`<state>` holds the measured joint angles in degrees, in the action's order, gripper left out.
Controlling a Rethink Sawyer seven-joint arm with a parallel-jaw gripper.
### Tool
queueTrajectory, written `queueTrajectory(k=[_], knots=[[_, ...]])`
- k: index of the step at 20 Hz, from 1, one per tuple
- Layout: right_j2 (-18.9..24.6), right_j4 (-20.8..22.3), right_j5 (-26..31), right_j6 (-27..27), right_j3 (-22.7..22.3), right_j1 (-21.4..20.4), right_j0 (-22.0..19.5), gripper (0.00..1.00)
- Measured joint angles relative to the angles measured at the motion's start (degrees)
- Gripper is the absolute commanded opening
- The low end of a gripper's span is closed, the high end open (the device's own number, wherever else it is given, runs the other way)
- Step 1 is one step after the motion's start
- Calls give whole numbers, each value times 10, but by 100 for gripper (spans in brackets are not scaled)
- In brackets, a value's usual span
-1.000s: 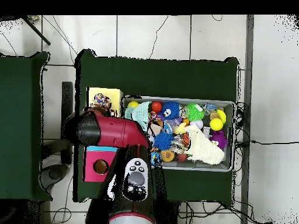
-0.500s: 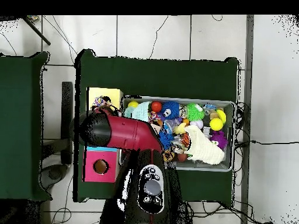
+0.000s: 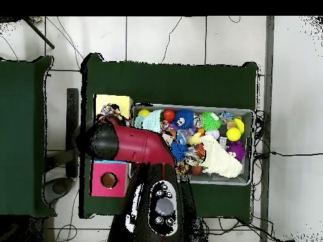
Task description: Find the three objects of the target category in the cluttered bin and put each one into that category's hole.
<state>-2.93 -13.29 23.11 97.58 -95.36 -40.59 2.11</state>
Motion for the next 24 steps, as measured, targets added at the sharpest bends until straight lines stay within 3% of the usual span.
queueTrajectory(k=[24], knots=[[0,0,0,0,-2,8,16,0]])
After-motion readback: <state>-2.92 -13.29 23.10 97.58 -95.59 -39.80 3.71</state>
